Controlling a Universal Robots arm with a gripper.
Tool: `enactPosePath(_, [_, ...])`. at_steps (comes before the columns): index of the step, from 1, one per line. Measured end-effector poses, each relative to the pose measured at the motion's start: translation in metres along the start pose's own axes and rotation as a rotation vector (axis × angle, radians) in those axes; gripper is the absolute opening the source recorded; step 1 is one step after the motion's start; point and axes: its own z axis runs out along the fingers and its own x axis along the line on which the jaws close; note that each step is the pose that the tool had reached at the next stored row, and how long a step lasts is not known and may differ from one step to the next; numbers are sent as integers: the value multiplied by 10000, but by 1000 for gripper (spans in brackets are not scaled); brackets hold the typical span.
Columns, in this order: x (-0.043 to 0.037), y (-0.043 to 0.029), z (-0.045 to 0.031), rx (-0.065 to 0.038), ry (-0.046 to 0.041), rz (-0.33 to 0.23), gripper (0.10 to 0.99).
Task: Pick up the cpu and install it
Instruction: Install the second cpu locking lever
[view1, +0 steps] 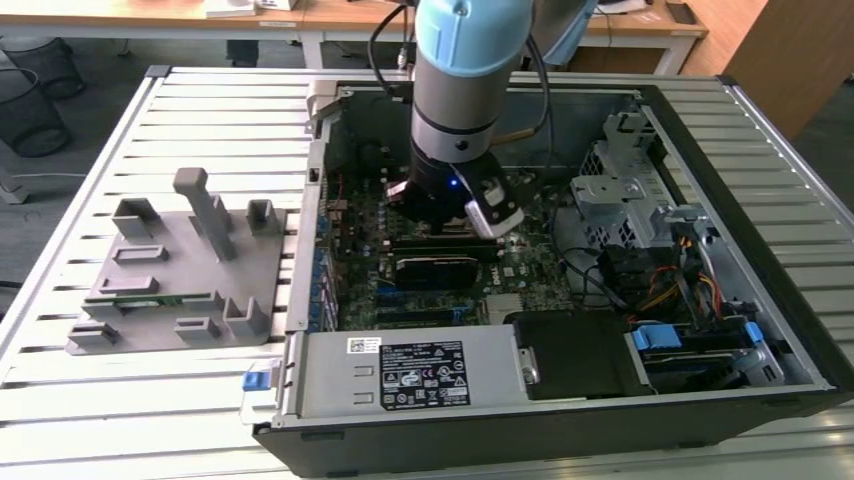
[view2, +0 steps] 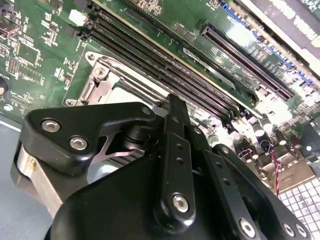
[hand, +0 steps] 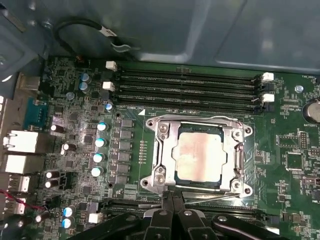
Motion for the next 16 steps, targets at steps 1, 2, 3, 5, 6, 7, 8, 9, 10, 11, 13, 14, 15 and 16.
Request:
enactPosePath(1, [1, -3, 10, -4, 0, 1, 106])
enactPosePath(2, [1, -6, 21, -13, 1, 1, 106])
enactPosePath(3, [1, -8, 31, -24, 0, 1, 106])
enactPosePath(5, [4, -21, 36, -111, -4, -2, 106])
enactPosePath(6, [6, -35, 35, -196, -9, -3, 106])
enactPosePath(7, [9, -49, 33, -257, -14, -2, 106])
enactPosePath(8, [11, -65, 30, -307, -17, -3, 106])
enactPosePath(9, [13, -82, 27, -355, -20, -2, 106])
enactPosePath(10, [15, -96, 25, -390, -22, -3, 106])
enactPosePath(11, [19, -109, 22, -426, -24, -3, 106])
enactPosePath(13, [29, -134, 19, -511, -30, -4, 106])
enactPosePath(14, [36, -146, 17, -551, -32, -4, 106])
enactPosePath(15, [44, -158, 15, -588, -35, -4, 106])
enactPosePath(16, [51, -168, 14, -628, -37, -6, 106])
